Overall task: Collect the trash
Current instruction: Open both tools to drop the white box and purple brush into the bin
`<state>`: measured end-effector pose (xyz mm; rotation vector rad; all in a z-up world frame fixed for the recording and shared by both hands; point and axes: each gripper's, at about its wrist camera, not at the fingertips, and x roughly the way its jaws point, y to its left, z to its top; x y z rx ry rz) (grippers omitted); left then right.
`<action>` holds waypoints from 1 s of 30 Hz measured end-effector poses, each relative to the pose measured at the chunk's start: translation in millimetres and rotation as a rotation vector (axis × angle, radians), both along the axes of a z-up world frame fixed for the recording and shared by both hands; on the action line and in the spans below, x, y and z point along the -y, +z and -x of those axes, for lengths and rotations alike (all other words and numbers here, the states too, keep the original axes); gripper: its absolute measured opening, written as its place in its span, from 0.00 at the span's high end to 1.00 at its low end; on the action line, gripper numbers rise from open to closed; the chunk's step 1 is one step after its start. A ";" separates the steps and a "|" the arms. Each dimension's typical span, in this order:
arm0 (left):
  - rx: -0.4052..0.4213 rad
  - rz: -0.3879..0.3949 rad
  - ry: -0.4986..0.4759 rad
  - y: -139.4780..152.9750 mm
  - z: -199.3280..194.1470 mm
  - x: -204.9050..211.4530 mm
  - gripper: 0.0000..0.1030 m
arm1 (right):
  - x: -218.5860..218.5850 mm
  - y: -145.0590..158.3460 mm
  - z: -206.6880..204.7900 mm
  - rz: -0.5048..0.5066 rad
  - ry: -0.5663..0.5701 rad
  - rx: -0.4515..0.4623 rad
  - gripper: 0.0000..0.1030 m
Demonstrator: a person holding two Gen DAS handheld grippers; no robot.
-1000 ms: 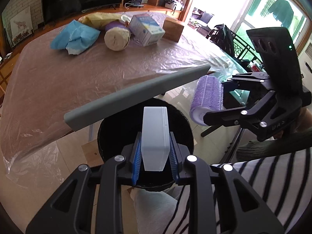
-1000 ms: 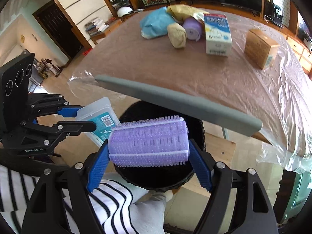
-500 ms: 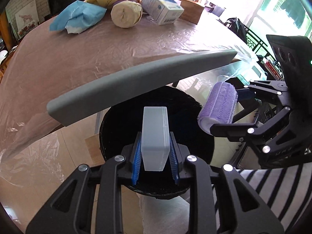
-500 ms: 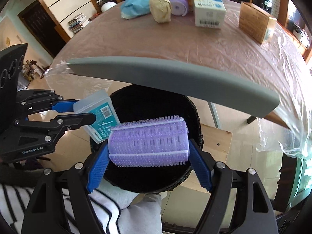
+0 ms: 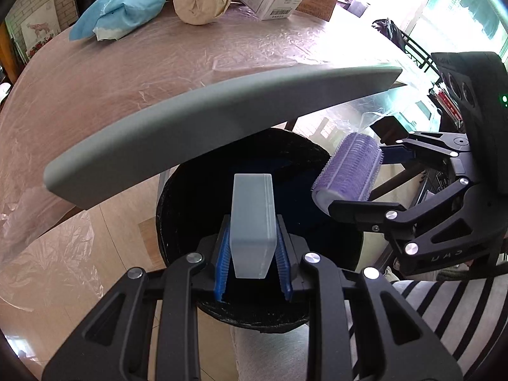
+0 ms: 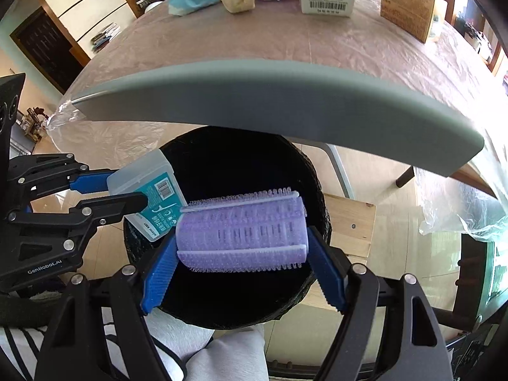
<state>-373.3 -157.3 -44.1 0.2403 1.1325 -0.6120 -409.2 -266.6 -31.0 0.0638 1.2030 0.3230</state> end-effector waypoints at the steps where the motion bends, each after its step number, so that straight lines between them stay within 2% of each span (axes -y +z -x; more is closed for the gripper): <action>1: 0.001 -0.003 -0.001 -0.9 -0.3 0.4 0.73 | 1.3 -1.7 -0.4 0.001 -0.003 -0.002 0.26; 21: -0.008 -0.014 0.002 -10.9 -8.4 0.9 0.73 | 4.2 -11.5 -2.0 0.015 -0.046 -0.023 0.26; 23: -0.010 -0.009 0.010 -10.3 -9.8 -0.9 0.62 | 6.0 -10.3 -2.2 0.019 -0.056 -0.022 0.21; 24: -0.005 -0.009 0.018 -8.8 -10.1 -2.0 0.44 | 6.9 -9.4 -1.9 0.018 -0.060 -0.020 0.16; 25: 0.007 -0.004 0.020 -6.2 -9.7 -2.9 0.34 | 8.3 -7.5 -1.3 0.011 -0.063 -0.014 0.15; 30: 0.028 0.000 0.008 1.2 -6.8 -5.2 0.34 | 12.5 6.3 3.3 0.011 -0.051 0.015 0.14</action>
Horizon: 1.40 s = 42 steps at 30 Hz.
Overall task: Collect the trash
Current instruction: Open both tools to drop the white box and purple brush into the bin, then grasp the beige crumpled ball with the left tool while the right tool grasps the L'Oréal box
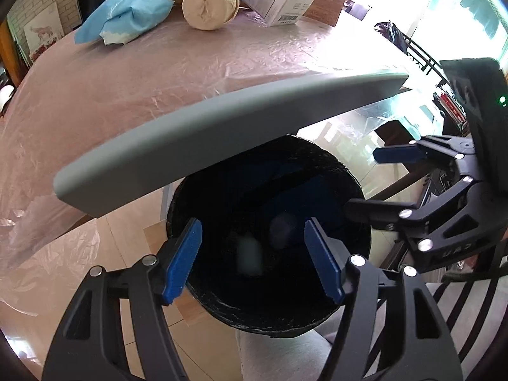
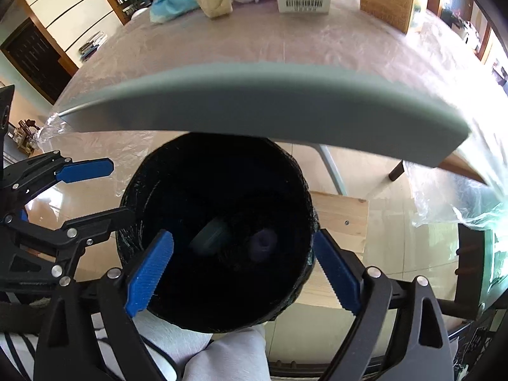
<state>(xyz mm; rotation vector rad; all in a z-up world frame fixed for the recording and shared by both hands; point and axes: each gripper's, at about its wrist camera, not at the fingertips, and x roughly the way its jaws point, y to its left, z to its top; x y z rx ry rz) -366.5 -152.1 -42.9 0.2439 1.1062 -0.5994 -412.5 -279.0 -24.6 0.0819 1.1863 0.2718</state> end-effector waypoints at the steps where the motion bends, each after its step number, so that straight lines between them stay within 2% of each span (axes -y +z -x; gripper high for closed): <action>1: 0.002 0.000 0.000 1.3 0.5 -0.7 0.34 | 1.6 3.6 1.1 0.005 0.005 0.012 0.14; 5: 0.003 0.019 0.001 14.4 3.7 -3.3 0.33 | 4.8 27.7 11.3 0.032 0.037 0.083 0.14; 8: 0.037 0.058 -0.020 36.6 11.0 -7.9 0.26 | 13.4 57.3 21.2 0.044 0.041 0.172 0.13; 9: 0.056 0.087 -0.031 48.8 13.7 -9.8 0.22 | 19.2 68.9 23.0 0.039 0.029 0.209 0.09; 12: 0.118 0.142 -0.026 75.0 13.8 -11.8 0.07 | 40.0 98.1 18.5 0.047 -0.043 0.305 0.05; 16: 0.203 0.191 0.036 101.1 -6.7 -9.8 0.05 | 59.7 117.4 -7.4 0.100 -0.127 0.378 0.04; 18: 0.231 0.187 0.055 104.8 -23.1 -5.7 0.05 | 70.5 121.5 -27.0 0.140 -0.163 0.400 0.04; 25: 0.286 0.097 0.005 93.4 -77.5 22.1 0.05 | 102.2 113.5 -97.6 0.149 -0.248 0.373 0.04; 30: 0.238 0.052 -0.071 76.6 -106.4 33.7 0.05 | 110.4 97.5 -130.6 0.183 -0.189 0.314 0.04; 36: 0.213 0.065 -0.122 70.3 -127.3 40.4 0.05 | 114.9 84.1 -152.1 0.149 -0.118 0.284 0.04; 38: 0.207 0.073 -0.151 70.2 -134.7 42.9 0.08 | 113.6 80.9 -155.7 0.138 -0.100 0.286 0.04; 42: 0.202 0.060 -0.207 67.5 -145.6 53.8 0.22 | 111.4 76.1 -161.9 0.117 -0.065 0.286 0.04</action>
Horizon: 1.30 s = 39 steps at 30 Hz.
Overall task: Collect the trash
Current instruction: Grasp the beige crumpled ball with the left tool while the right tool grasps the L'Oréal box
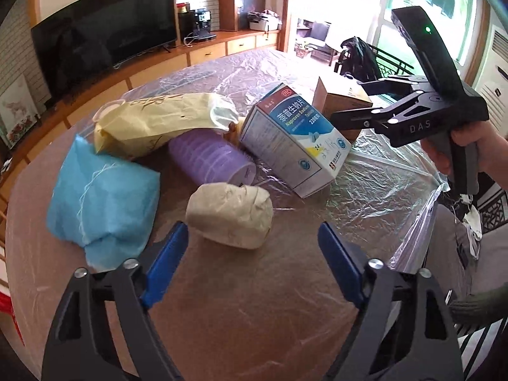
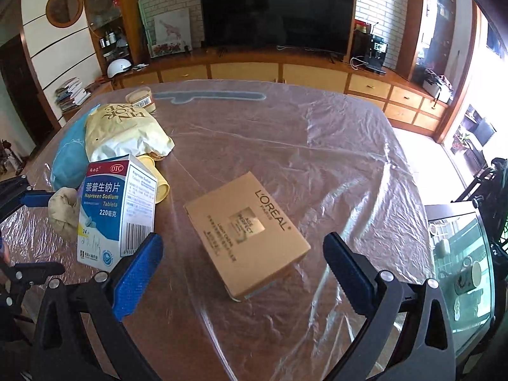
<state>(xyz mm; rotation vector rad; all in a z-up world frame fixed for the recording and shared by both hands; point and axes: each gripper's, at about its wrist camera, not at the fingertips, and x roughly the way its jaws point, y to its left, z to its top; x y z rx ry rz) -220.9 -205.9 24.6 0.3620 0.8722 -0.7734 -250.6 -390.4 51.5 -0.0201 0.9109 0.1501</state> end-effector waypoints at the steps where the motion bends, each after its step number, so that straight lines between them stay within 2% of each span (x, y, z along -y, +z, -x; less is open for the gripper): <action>1: 0.001 -0.009 -0.009 -1.1 -1.9 3.2 0.25 | -0.7 -0.7 -0.7 -0.001 0.006 0.001 0.04; 4: 0.000 -0.015 -0.029 -2.9 -4.1 6.5 0.27 | 0.4 -2.4 -5.4 -0.007 0.027 -0.001 0.05; 8: -0.031 -0.001 -0.034 -4.3 -12.2 4.9 0.35 | 1.3 -4.9 -10.8 -0.043 0.052 -0.025 0.21; 10: -0.051 0.009 -0.031 -4.9 -16.1 4.7 0.39 | -0.5 -6.4 -11.9 -0.049 0.059 -0.036 0.27; 14: -0.079 0.009 -0.022 -5.0 -17.7 4.1 0.41 | -2.2 -6.4 -10.1 -0.076 0.053 -0.046 0.42; 17: -0.127 0.033 0.016 -3.0 -22.6 1.9 0.41 | -4.2 -5.6 -8.9 -0.089 0.033 -0.045 0.42; 20: -0.174 0.097 0.071 1.9 -27.3 -5.3 0.38 | -4.3 -4.1 -6.0 -0.118 0.015 -0.039 0.42; 22: -0.175 0.119 0.073 5.0 -28.4 -5.7 0.36 | -5.4 -4.5 -5.2 -0.120 0.016 -0.043 0.41; 25: -0.148 0.077 0.051 7.7 -29.4 -1.1 0.25 | -7.6 -5.5 -4.9 -0.113 0.022 -0.050 0.40; 30: -0.088 0.000 -0.017 8.8 -31.0 6.9 0.24 | -7.8 -6.4 -5.8 -0.116 0.024 -0.056 0.39; 35: -0.086 -0.032 -0.064 4.4 -33.5 12.7 0.24 | -8.5 -7.5 -8.0 -0.114 0.024 -0.061 0.39; 36: -0.091 -0.039 -0.076 2.8 -33.7 14.5 0.24 | -8.4 -7.6 -8.3 -0.120 0.022 -0.063 0.39; 38: -0.099 -0.033 -0.086 1.3 -32.1 13.6 0.31 | -7.9 -8.1 -9.0 -0.127 0.020 -0.066 0.39; 39: -0.111 -0.029 -0.088 0.7 -32.9 14.0 0.42 | -7.5 -8.7 -9.5 -0.136 0.016 -0.071 0.39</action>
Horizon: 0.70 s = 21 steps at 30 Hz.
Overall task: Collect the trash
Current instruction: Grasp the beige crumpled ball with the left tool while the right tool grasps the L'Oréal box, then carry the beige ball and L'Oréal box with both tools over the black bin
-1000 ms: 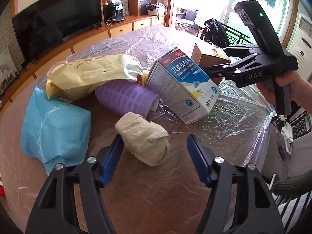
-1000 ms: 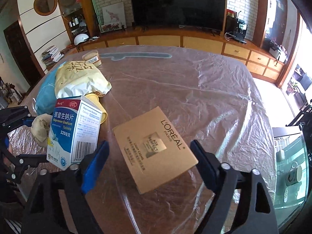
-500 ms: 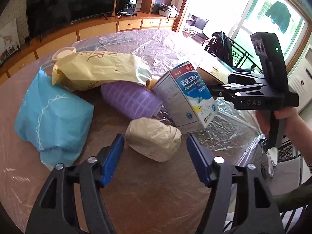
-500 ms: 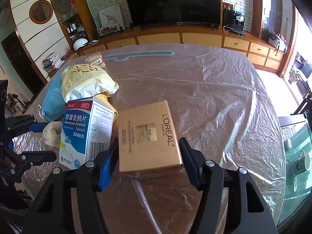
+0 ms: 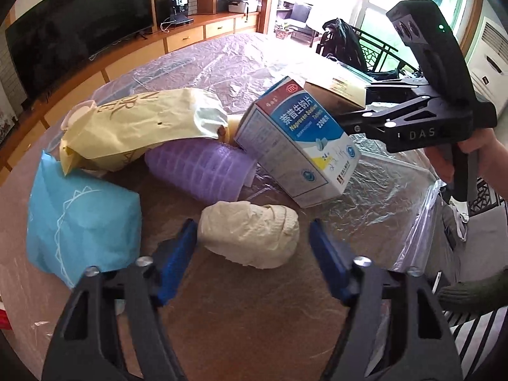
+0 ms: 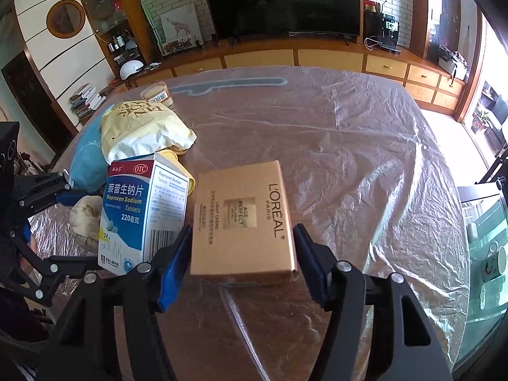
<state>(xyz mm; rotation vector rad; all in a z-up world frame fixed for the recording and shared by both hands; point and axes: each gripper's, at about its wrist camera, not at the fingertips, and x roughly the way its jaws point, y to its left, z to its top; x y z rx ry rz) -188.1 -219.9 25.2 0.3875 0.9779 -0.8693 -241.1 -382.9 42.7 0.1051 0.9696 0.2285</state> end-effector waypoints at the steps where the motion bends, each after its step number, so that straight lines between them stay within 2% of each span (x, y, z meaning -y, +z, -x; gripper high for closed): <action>1: -0.009 -0.001 0.006 -1.1 -1.2 0.2 0.49 | 0.6 -0.3 -0.8 -0.009 -0.003 -0.004 0.39; 4: -0.017 0.011 0.022 -1.3 -2.0 -2.5 0.49 | 3.5 -2.3 -1.5 -0.042 -0.021 -0.015 0.39; 5: -0.015 0.013 0.028 -0.6 -1.3 -3.7 0.49 | 4.0 -2.8 -1.7 -0.045 -0.025 -0.017 0.41; 6: -0.011 0.018 0.036 0.6 -0.4 -4.9 0.49 | 4.4 -2.7 -1.7 -0.044 -0.032 -0.015 0.48; 9: -0.008 0.037 0.065 5.4 1.8 -10.1 0.49 | 5.5 0.6 0.0 -0.047 -0.047 -0.004 0.51; 17: -0.036 0.101 0.178 13.5 7.3 -27.0 0.49 | 17.9 10.9 9.9 -0.152 -0.104 0.005 0.53; 21: -0.043 0.125 0.231 15.7 14.2 -35.1 0.49 | 15.7 15.6 19.4 -0.156 -0.100 0.007 0.53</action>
